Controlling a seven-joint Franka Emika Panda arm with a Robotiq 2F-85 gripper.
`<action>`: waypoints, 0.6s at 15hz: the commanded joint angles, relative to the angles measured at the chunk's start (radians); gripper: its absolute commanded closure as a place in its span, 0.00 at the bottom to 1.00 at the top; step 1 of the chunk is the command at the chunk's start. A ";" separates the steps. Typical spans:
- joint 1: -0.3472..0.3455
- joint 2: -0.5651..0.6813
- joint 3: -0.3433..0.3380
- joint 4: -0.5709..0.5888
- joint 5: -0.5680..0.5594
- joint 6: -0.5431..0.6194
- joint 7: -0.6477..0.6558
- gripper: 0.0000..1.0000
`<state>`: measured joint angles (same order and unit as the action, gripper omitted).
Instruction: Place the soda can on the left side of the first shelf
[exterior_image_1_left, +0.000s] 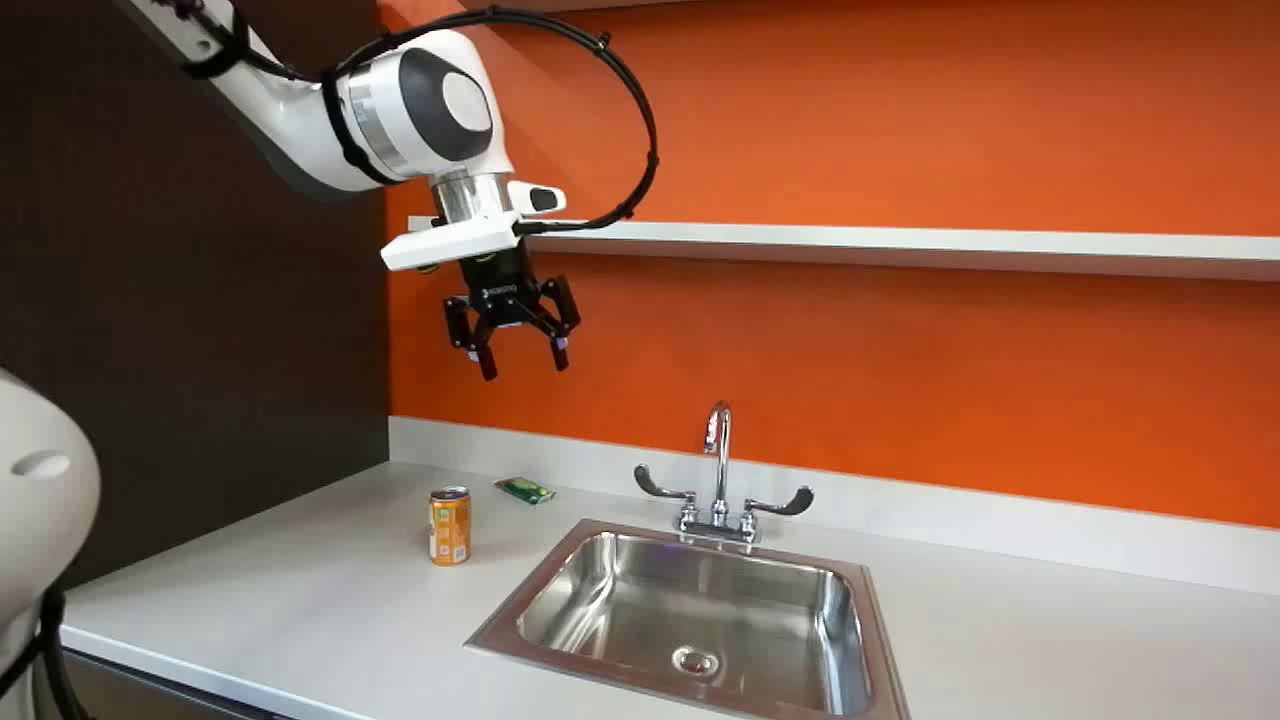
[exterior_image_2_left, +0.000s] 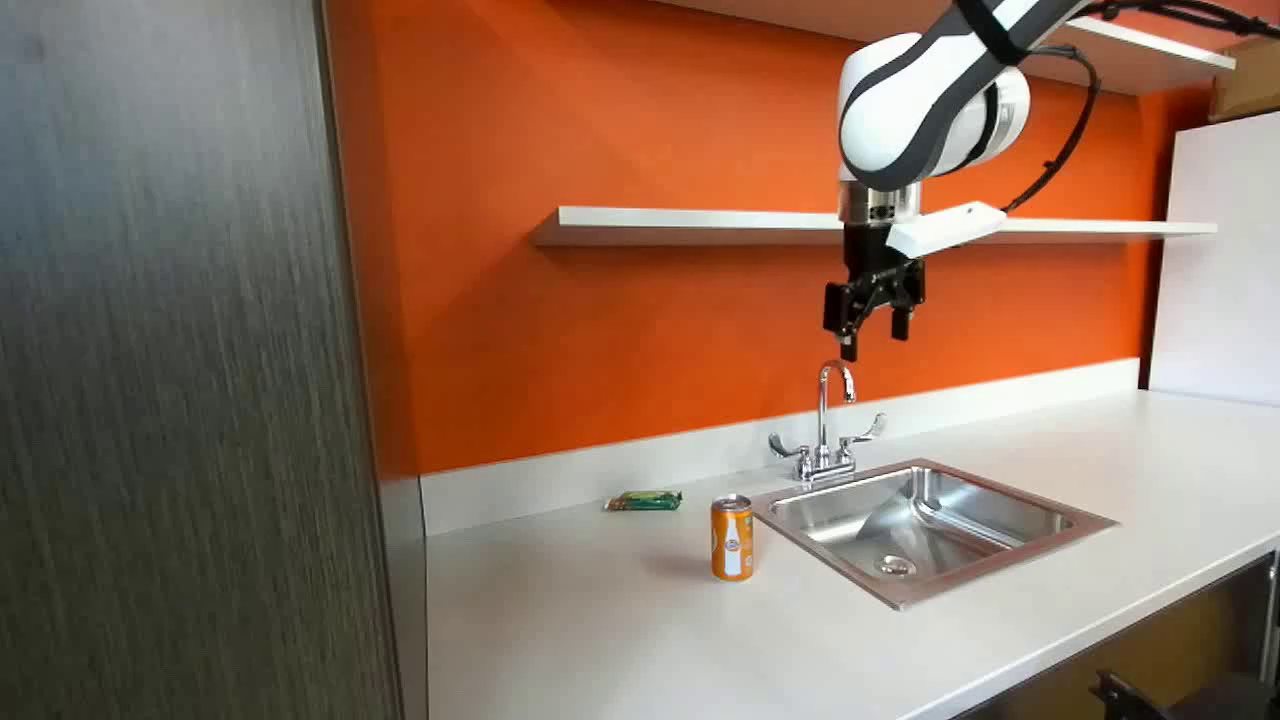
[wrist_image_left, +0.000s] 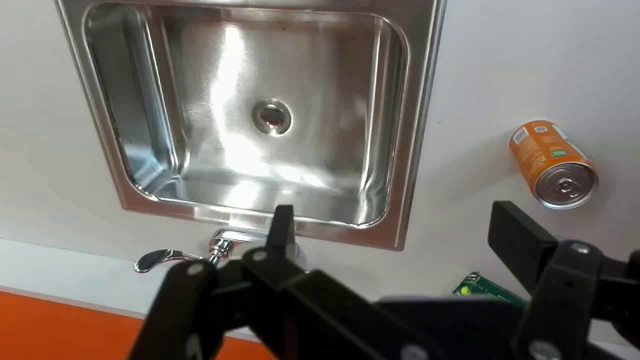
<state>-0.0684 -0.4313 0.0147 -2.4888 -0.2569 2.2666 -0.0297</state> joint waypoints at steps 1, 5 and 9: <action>0.006 0.000 -0.005 0.002 -0.002 -0.004 0.001 0.00; 0.036 0.020 -0.019 0.017 0.065 -0.045 -0.032 0.00; 0.053 0.033 0.002 0.014 0.083 -0.063 -0.004 0.00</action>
<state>-0.0331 -0.4128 0.0069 -2.4892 -0.1915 2.2381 -0.0337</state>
